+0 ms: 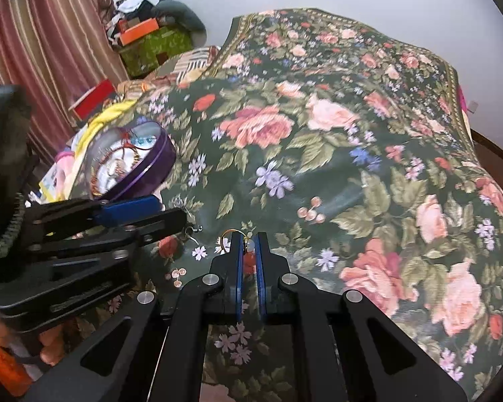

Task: Organize jewelry
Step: 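Grasp the small silver earring with the left tool while the right tool lifts the gold ring, then carry the earring and gold ring over the heart tin and open both tools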

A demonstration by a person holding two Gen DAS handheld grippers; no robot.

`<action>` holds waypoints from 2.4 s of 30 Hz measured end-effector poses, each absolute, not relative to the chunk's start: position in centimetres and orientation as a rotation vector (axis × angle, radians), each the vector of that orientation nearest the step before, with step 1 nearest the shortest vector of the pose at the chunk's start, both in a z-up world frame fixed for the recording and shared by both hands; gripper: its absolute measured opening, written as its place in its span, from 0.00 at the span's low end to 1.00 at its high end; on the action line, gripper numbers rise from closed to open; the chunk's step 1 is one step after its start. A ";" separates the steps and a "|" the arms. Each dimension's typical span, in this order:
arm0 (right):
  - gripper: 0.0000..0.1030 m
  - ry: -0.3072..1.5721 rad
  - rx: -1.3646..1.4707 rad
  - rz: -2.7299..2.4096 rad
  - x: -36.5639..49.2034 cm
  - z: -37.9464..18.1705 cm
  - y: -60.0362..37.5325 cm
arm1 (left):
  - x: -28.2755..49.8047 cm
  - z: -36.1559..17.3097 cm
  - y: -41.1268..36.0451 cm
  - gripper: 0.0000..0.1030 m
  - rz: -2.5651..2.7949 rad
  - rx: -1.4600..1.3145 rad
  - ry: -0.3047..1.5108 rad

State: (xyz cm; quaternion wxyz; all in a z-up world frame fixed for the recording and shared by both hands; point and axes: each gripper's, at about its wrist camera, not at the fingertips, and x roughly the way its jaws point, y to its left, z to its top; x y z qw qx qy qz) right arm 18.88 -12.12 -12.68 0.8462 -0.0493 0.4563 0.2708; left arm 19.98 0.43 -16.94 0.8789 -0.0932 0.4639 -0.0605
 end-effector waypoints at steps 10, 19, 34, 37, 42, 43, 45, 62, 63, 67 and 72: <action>0.06 0.934 -0.050 0.561 19.1 -11.5 -13.4 | 21.3 -17.6 -0.2 0.08 -0.086 -0.162 0.958; 0.06 0.903 -0.042 0.558 18.7 -10.0 -13.8 | 19.6 -15.8 -0.4 0.08 -0.113 -0.149 0.917; 0.06 0.806 -0.049 0.624 17.8 -5.9 -10.0 | 15.2 -6.7 4.1 0.08 -0.077 -0.168 0.690; 0.06 0.796 -0.055 0.647 17.9 -5.6 -8.7 | 14.5 -5.4 6.0 0.08 -0.046 -0.176 0.656; 0.06 0.794 -0.061 0.687 18.0 -5.6 -6.6 | 14.2 -4.5 8.5 0.08 -0.006 -0.197 0.626; 0.06 0.797 -0.066 0.695 18.0 -5.8 -6.1 | 14.3 -4.5 9.0 0.08 0.000 -0.203 0.624; 0.06 0.805 -0.074 0.708 18.0 -6.2 -5.3 | 14.2 -4.7 9.5 0.08 0.004 -0.212 0.622; 0.06 0.885 -0.143 0.728 21.1 -10.1 -1.1 | 17.2 -10.3 10.6 0.08 -0.051 -0.253 0.733; 0.06 0.888 -0.152 0.728 21.3 -10.3 -0.9 | 17.4 -10.6 10.5 0.08 -0.053 -0.253 0.740; 0.06 0.896 -0.173 0.728 21.8 -10.8 -0.5 | 17.9 -11.6 10.5 0.08 -0.058 -0.254 0.760; 0.06 0.905 -0.192 0.732 21.8 -11.3 0.0 | 18.4 -12.6 10.8 0.08 -0.060 -0.263 0.786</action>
